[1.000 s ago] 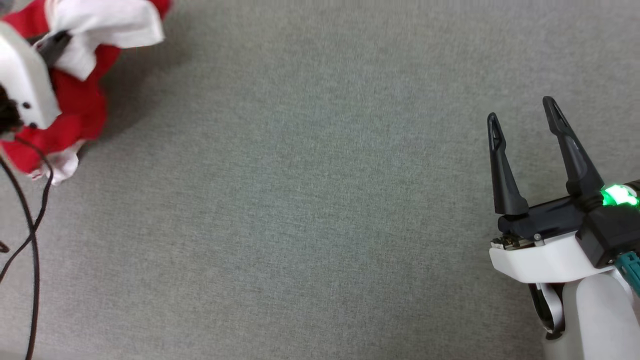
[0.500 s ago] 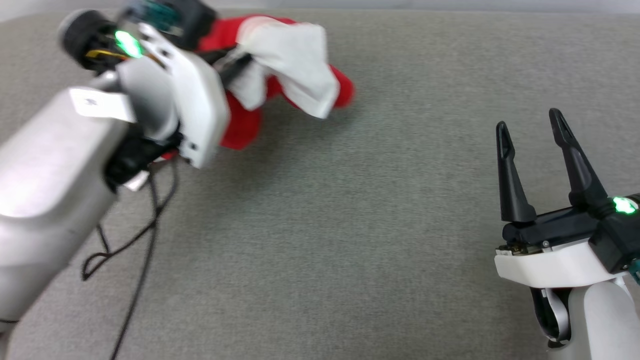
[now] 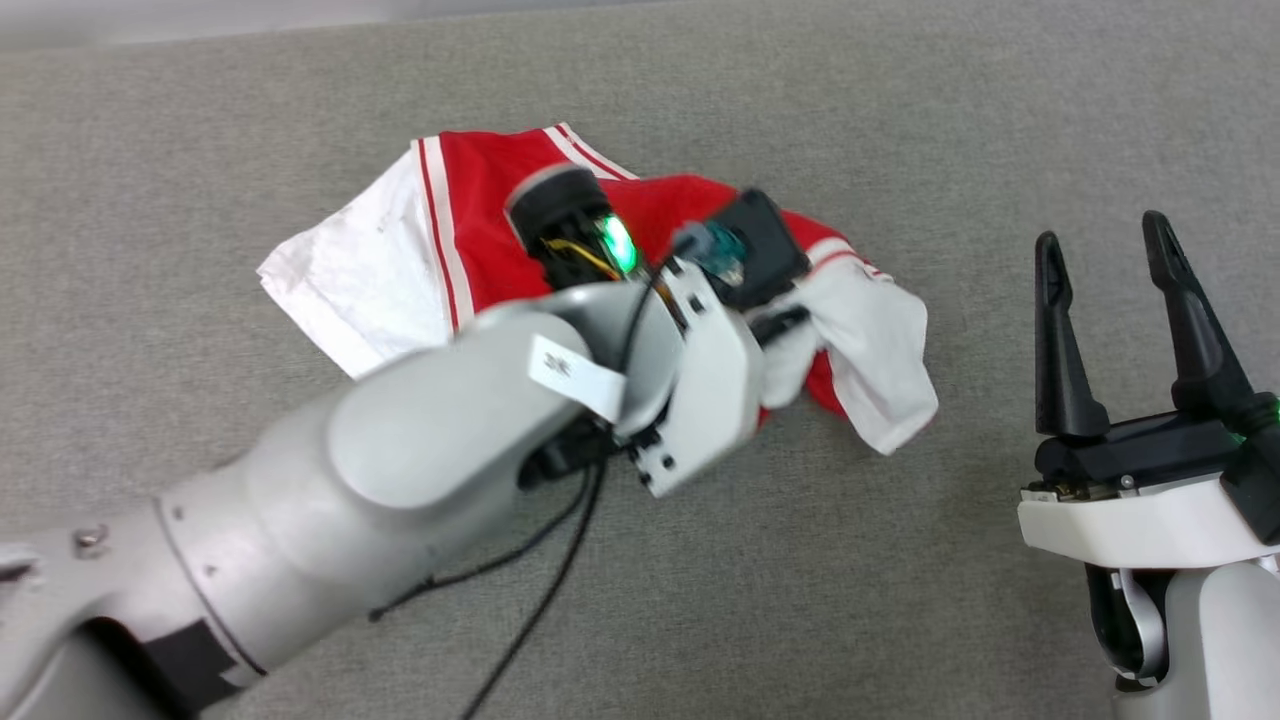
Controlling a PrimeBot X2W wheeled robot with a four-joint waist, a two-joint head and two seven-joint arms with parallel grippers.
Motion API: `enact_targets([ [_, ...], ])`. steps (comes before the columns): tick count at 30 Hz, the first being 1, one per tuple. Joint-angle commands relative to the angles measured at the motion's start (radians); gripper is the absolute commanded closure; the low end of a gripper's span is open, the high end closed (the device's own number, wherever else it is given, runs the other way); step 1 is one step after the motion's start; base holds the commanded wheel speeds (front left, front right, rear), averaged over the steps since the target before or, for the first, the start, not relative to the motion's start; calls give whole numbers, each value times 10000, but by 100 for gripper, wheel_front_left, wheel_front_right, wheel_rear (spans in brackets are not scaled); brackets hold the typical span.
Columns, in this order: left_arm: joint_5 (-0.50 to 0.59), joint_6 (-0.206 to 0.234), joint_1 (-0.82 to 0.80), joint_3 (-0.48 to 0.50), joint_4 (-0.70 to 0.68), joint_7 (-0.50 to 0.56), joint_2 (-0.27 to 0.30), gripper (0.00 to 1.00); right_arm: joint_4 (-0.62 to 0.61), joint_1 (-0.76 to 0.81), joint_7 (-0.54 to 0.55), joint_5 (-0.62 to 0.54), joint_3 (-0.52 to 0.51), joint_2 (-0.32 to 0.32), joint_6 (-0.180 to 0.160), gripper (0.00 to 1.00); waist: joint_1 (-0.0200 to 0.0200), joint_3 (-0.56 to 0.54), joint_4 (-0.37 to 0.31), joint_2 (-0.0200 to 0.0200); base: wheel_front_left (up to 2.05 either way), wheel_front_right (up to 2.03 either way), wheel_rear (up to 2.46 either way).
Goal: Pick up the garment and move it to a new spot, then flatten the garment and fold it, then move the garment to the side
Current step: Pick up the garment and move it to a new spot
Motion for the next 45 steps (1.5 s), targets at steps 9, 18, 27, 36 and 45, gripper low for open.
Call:
enact_targets([
  [9, 586, -2, 2069, -396, 182, 1118, -1030, 100, 16, -56, -24, 73, -91, 20, -7, 0, 1, 254, -356, -1, 0, 0, 0],
  [18, 807, -2, 2495, -399, 722, -189, -1284, 0, 277, 204, -24, -75, -119, 19, -7, 0, 1, -189, -151, -1, 0, 0, 0],
  [27, 1384, 967, 2782, 580, 1392, -3824, -1233, 0, 768, 843, -24, -240, -93, 20, -7, 0, 1, -1328, 357, -1, 0, 0, 0],
  [36, 1809, 3262, 4027, 2317, 918, -5487, -205, 0, 1101, 1361, -24, -232, -170, 19, -7, 0, 1, -2033, 771, -1, 0, 0, 0],
  [45, 3465, 5195, 6656, 5617, -1382, -5528, 640, 0, 1298, 1669, -24, -257, -274, 16, -8, 0, 1, -2464, 1080, -1, 0, 0, 0],
])
